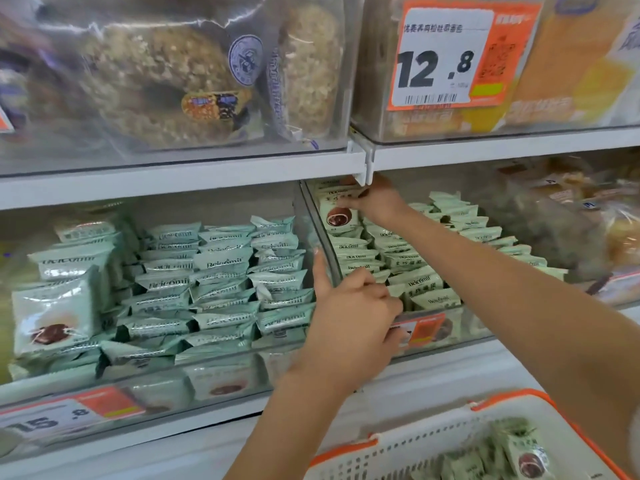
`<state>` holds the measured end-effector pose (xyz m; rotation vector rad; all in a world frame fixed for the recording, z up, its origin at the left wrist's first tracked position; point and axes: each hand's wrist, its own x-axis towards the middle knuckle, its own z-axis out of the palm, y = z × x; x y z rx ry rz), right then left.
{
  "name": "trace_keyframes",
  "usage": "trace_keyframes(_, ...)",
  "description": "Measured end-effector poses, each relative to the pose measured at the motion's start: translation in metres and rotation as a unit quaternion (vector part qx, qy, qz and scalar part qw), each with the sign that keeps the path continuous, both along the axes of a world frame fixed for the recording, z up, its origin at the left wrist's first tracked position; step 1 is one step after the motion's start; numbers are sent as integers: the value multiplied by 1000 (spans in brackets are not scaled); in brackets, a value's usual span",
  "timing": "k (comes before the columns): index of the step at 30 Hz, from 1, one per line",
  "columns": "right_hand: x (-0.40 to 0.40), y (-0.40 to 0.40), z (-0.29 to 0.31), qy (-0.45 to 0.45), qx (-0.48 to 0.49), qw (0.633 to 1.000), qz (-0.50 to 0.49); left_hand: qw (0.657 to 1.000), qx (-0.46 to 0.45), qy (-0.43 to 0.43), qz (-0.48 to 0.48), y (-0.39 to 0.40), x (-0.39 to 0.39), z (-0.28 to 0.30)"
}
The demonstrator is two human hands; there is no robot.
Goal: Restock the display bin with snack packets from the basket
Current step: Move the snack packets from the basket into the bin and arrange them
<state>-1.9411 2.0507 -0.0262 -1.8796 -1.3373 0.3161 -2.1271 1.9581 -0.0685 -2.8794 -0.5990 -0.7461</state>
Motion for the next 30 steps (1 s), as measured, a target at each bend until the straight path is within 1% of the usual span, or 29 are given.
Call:
trace_keyframes(4, 5, 4, -3, 13, 22, 1000, 5, 1000, 2, -5, -1, -1, -1, -2)
trace_keyframes(6, 3, 4, -8, -18, 14, 1000, 5, 1000, 3, -7, 0, -1, 0, -2)
trace_keyframes(9, 2, 9, -17, -50, 39, 998, -18, 1000, 4, -12, 3, -1, -1, -3)
trace_keyframes(14, 0, 14, -24, -78, 48, 995, -37, 1000, 11, -13, 5, -1, 0, -3)
trace_keyframes(17, -1, 9, -22, -78, 46, 994, -55, 1000, 12, -13, -1, -1, 0, -4)
trace_keyframes(20, 1, 8, -23, -66, 38, 996, -39, 1000, 13, -10, 0, 0, 0, -5)
trace_keyframes(24, -2, 7, -23, -92, 18, 995, -28, 1000, 9, -12, -1, 2, 1, -7)
trace_keyframes(26, -3, 3, -19, -83, 16, 996, -37, 1000, 12, -8, -1, 2, 1, -7)
trace_keyframes(30, 0, -33, -10, -47, 20, 994, -98, 1000, 18, 1, 23, -5, -1, -4)
